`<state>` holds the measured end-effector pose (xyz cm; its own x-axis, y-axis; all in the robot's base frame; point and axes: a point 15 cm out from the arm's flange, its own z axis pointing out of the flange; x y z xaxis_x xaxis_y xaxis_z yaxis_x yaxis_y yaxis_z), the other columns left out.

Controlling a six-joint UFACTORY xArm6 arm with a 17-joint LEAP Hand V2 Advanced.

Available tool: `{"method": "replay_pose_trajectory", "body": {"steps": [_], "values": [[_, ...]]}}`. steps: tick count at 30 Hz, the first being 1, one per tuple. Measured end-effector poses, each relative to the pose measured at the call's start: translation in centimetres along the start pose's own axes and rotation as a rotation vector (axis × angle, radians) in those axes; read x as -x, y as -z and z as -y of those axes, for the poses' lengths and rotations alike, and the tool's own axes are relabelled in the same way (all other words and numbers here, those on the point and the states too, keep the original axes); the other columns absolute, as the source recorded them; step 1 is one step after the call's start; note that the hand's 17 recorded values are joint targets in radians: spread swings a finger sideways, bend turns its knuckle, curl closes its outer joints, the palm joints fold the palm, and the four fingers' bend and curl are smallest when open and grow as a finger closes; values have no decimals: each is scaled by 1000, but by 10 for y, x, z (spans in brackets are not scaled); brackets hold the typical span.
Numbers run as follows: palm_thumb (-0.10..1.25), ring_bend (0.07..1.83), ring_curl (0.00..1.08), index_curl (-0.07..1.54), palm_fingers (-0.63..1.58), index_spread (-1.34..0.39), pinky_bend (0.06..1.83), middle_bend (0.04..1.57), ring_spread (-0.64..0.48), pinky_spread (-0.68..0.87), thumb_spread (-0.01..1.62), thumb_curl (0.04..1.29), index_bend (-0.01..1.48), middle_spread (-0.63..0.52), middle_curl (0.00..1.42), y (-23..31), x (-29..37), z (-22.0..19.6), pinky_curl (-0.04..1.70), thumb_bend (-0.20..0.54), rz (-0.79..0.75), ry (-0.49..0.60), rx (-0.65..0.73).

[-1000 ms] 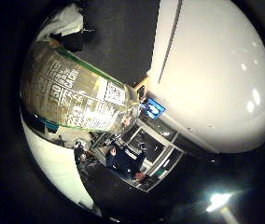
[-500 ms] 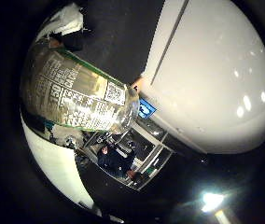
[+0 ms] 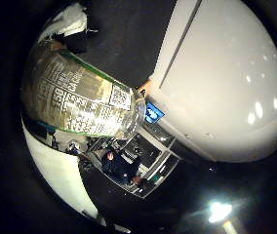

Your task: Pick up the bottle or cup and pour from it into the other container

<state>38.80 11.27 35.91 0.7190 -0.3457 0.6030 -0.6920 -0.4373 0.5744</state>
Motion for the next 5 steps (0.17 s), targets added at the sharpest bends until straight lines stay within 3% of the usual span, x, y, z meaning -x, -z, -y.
{"method": "replay_pose_trajectory", "body": {"steps": [5], "values": [[1058,1267,940,755,1109,-184,1241,1350,-269,-239,400,983,1227,-141,833,1,-1,-2,1020,-20,1,-3,-6]]}}
